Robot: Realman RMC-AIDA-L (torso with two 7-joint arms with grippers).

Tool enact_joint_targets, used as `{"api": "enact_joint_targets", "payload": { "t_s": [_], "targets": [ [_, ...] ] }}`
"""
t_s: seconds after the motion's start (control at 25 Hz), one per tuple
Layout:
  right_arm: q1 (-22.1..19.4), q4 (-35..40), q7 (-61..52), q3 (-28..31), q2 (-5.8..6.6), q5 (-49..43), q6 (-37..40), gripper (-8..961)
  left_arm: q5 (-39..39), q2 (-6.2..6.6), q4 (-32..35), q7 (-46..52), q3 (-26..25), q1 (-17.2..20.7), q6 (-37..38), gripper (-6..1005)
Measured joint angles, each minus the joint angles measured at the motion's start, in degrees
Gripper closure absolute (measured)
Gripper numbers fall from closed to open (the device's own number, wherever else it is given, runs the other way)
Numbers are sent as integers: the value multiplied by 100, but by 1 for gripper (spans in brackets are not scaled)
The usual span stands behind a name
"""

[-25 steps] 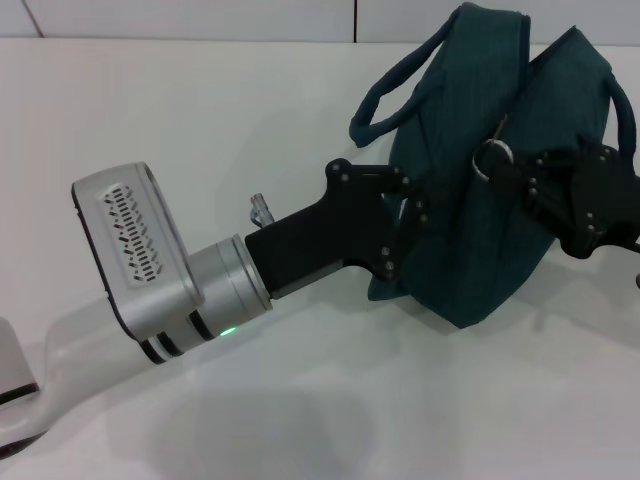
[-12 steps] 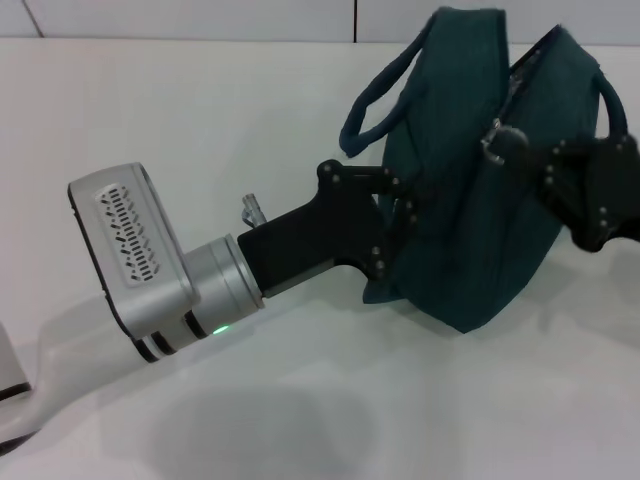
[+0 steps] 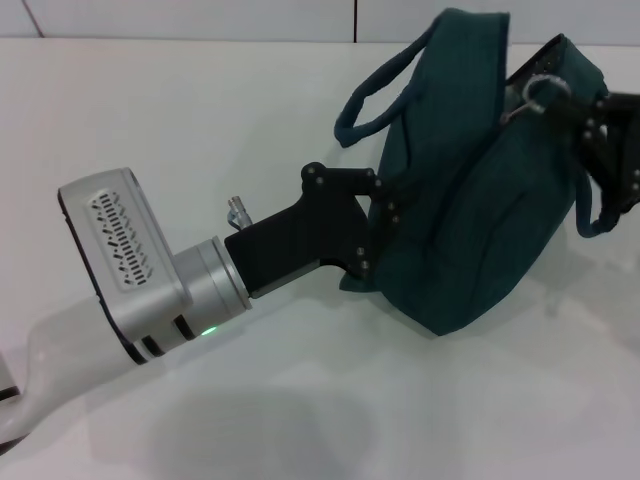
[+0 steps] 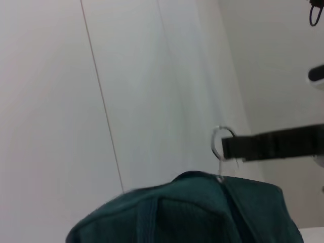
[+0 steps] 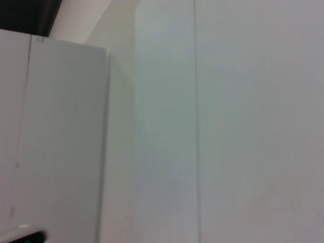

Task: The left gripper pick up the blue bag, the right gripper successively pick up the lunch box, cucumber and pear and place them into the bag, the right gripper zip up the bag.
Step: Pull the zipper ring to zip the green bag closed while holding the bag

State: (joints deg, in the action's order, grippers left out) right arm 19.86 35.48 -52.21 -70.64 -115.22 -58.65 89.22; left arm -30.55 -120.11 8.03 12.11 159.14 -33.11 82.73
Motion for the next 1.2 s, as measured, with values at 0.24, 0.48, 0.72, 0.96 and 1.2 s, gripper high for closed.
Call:
{"api": "enact_joint_targets", "payload": {
  "t_s": [0.24,0.48,0.72,0.96,1.2],
  "targets": [
    [-33,-1,348,4,0,404,-131,942,190,20,-71,-269,47,7,39,945],
    [-35,-3,675,-23,0,604,-322,943,467,41,-257,-144,38,72,426,946],
    [-46,-112,1103,-102,-6,757,-254,943,143,63,-598,664,-9,201,794,945],
    [-61,-210,1265,-149,-9,915,-275,943,-142,69,-818,1145,-9,315,852,928],
    [-75,-278,1274,-132,-9,915,-281,943,-372,86,-995,1666,-6,372,912,903]
  ]
}}
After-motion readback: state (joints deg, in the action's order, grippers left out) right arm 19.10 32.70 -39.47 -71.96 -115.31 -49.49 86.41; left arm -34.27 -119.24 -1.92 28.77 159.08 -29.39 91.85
